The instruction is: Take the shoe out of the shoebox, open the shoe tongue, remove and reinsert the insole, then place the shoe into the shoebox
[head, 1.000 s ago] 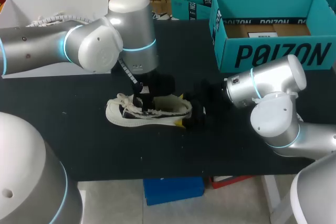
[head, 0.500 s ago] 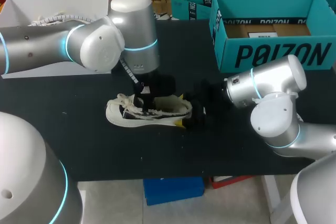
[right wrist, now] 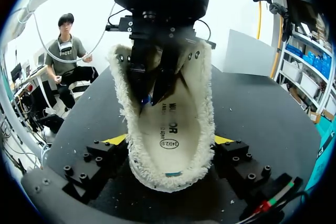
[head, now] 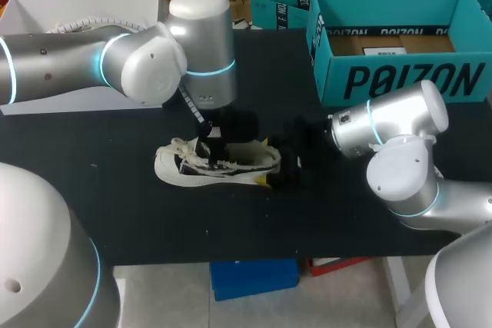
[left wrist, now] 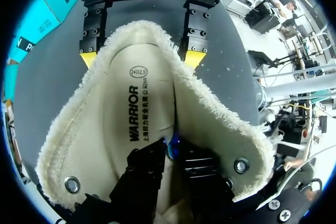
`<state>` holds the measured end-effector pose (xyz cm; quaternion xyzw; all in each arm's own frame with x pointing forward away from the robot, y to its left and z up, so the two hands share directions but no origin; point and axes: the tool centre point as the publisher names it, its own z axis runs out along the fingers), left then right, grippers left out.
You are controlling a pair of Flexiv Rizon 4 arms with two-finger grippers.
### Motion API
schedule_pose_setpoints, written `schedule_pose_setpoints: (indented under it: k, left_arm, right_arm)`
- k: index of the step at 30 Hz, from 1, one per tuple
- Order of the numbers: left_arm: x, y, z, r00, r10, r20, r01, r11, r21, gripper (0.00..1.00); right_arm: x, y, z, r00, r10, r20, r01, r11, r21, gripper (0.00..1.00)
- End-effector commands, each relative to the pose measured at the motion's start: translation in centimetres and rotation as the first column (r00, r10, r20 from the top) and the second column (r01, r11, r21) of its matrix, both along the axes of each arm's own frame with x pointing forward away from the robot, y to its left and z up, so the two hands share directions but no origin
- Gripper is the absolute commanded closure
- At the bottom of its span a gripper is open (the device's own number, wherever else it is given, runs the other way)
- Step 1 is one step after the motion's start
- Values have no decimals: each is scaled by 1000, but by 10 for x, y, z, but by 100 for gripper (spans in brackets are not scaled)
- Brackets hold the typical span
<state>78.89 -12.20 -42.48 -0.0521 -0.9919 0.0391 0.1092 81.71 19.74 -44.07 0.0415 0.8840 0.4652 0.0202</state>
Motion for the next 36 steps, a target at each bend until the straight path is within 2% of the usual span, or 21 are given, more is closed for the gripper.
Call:
schedule_pose_setpoints:
  k: [1,3,8,10,13,16,24,36]
  left_arm:
    - [-11,5,-29,1000,-9,-1,9,1000,-12,55]
    - [-11,6,-30,1000,-21,19,21,1000,-8,57]
    - [-16,9,-34,989,-58,133,49,996,70,51]
    - [-18,12,-34,978,-72,195,52,993,105,45]
    - [-19,16,-33,956,-91,277,50,987,152,50]
    - [-17,20,-36,939,-108,326,49,982,184,51]
    - [-4,33,-59,891,-127,436,13,967,256,51]
    - [37,44,-82,818,-119,563,-34,967,254,54]
  right_arm:
    - [1,1,-5,1000,-3,-1,3,1000,-1,100]
    - [1,1,-5,1000,-3,-1,3,1000,-1,100]
    - [1,1,-5,1000,-3,-1,3,1000,-1,100]
    - [1,1,-5,1000,-3,-1,3,1000,-1,100]
    - [1,1,-5,1000,-3,-1,3,1000,-1,100]
    - [1,1,-5,1000,-3,-1,3,1000,-1,100]
    - [1,1,-5,1000,-3,-1,3,1000,-1,100]
    - [1,1,-5,1000,-3,-1,3,1000,-1,100]
